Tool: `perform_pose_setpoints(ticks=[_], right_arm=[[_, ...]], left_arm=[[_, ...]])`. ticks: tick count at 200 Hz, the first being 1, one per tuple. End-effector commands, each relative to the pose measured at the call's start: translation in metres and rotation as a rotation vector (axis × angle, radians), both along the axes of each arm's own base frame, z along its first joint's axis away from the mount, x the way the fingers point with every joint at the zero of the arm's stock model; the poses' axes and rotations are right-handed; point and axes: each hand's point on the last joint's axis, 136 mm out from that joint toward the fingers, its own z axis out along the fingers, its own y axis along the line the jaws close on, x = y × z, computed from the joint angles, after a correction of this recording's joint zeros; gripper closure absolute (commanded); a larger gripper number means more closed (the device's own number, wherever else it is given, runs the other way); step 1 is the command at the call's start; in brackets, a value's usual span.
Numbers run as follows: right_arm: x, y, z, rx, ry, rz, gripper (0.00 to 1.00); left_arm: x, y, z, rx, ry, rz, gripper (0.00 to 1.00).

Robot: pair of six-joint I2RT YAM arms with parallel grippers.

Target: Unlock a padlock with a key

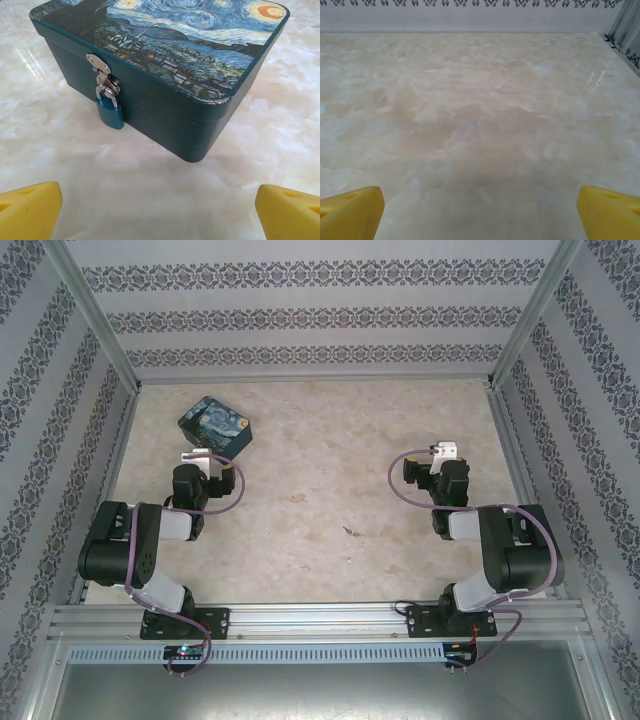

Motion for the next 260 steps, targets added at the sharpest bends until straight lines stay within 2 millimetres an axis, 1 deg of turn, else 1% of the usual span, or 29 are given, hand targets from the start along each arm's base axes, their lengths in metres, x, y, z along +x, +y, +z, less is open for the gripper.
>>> perform_pose_setpoints(ticks=[1, 108, 124, 140, 152, 171, 183, 187, 193, 197, 201, 204, 206, 209, 211, 223, 225, 226, 229, 233, 234, 236, 242, 246, 248, 251, 255, 256, 260], right_arm=[[0.004, 0.0, 0.015, 0.003, -0.048, 0.006, 0.02], [0.005, -0.001, 0.015, 0.011, -0.048, 0.008, 0.02], [0.004, -0.004, 0.017, 0.015, -0.056, -0.012, 0.02], [0.002, -0.008, 0.029, 0.013, -0.068, -0.039, 0.02], [0.0, -0.016, 0.038, 0.013, -0.057, -0.084, 0.02], [-0.006, -0.026, 0.044, 0.054, 0.033, -0.164, 0.02], [-0.008, -0.029, 0.05, 0.13, 0.091, -0.21, 0.02], [-0.008, -0.029, 0.055, 0.164, 0.095, -0.222, 0.02], [-0.007, -0.031, 0.061, 0.232, 0.093, -0.257, 0.02], [-0.009, -0.032, 0.062, 0.283, 0.101, -0.287, 0.02], [-0.01, -0.034, 0.066, 0.333, 0.097, -0.311, 0.02], [-0.011, -0.035, 0.067, 0.368, 0.102, -0.326, 0.02], [-0.012, -0.035, 0.067, 0.388, 0.105, -0.333, 0.02], [-0.013, -0.035, 0.068, 0.418, 0.106, -0.333, 0.02], [-0.013, -0.033, 0.068, 0.435, 0.106, -0.323, 0.02], [-0.01, -0.019, 0.076, 0.519, 0.096, -0.232, 0.02], [-0.01, -0.017, 0.077, 0.531, 0.098, -0.221, 0.02], [-0.01, -0.016, 0.077, 0.536, 0.098, -0.218, 0.02], [-0.009, -0.012, 0.079, 0.551, 0.104, -0.198, 0.02], [-0.009, -0.006, 0.081, 0.57, 0.112, -0.166, 0.02], [-0.008, -0.004, 0.081, 0.574, 0.114, -0.157, 0.02], [-0.008, 0.0, 0.082, 0.583, 0.12, -0.136, 0.02], [-0.009, 0.011, 0.086, 0.602, 0.133, -0.078, 0.02], [-0.009, 0.016, 0.086, 0.615, 0.142, -0.055, 0.02], [-0.01, 0.019, 0.087, 0.624, 0.145, -0.044, 0.02], [-0.01, 0.022, 0.087, 0.635, 0.15, -0.031, 0.02], [-0.012, 0.028, 0.088, 0.648, 0.156, -0.008, 0.02], [-0.012, 0.029, 0.088, 0.651, 0.158, -0.002, 0.02], [-0.013, 0.033, 0.089, 0.66, 0.166, 0.016, 0.02]], left_arm=[[0.008, 0.002, 0.015, 0.012, -0.048, -0.013, 0.01], [0.008, 0.002, 0.015, 0.011, -0.049, -0.014, 0.01], [0.008, -0.004, 0.017, 0.013, -0.039, -0.05, 0.0], [0.01, 0.0, 0.03, 0.014, -0.028, -0.02, 0.0], [0.01, 0.002, 0.036, 0.016, -0.018, -0.011, 0.0], [0.009, 0.006, 0.05, 0.018, -0.006, 0.016, 0.01], [0.011, 0.01, 0.062, 0.008, -0.012, 0.046, 0.01], [0.012, 0.012, 0.067, -0.002, -0.02, 0.059, 0.01], [0.013, 0.014, 0.074, -0.019, -0.029, 0.075, 0.01], [0.016, 0.015, 0.08, -0.032, -0.039, 0.086, 0.01], [0.017, 0.016, 0.082, -0.045, -0.035, 0.099, 0.01], [0.02, 0.017, 0.087, -0.054, -0.038, 0.109, 0.01], [0.02, 0.018, 0.087, -0.059, -0.031, 0.115, 0.01], [0.022, 0.019, 0.09, -0.068, -0.025, 0.124, 0.01], [0.025, 0.02, 0.095, -0.075, -0.032, 0.13, 0.01], [0.034, 0.023, 0.098, -0.109, 0.015, 0.146, 0.01], [0.037, 0.023, 0.103, -0.116, 0.013, 0.148, 0.01], [0.038, 0.023, 0.101, -0.119, 0.022, 0.149, 0.01], [0.042, 0.024, 0.104, -0.128, 0.026, 0.152, 0.01], [0.046, 0.024, 0.102, -0.139, 0.052, 0.152, 0.01], [0.048, 0.025, 0.105, -0.142, 0.05, 0.152, 0.01], [0.049, 0.025, 0.102, -0.147, 0.067, 0.153, 0.01], [0.059, 0.027, 0.109, -0.163, 0.078, 0.154, 0.01], [0.063, 0.028, 0.103, -0.177, 0.109, 0.158, 0.01], [0.067, 0.03, 0.105, -0.182, 0.112, 0.161, 0.01], [0.07, 0.031, 0.102, -0.191, 0.132, 0.165, 0.01], [0.077, 0.033, 0.106, -0.202, 0.14, 0.171, 0.01], [0.077, 0.034, 0.102, -0.205, 0.152, 0.172, 0.01], [0.082, 0.035, 0.101, -0.214, 0.17, 0.174, 0.01]])
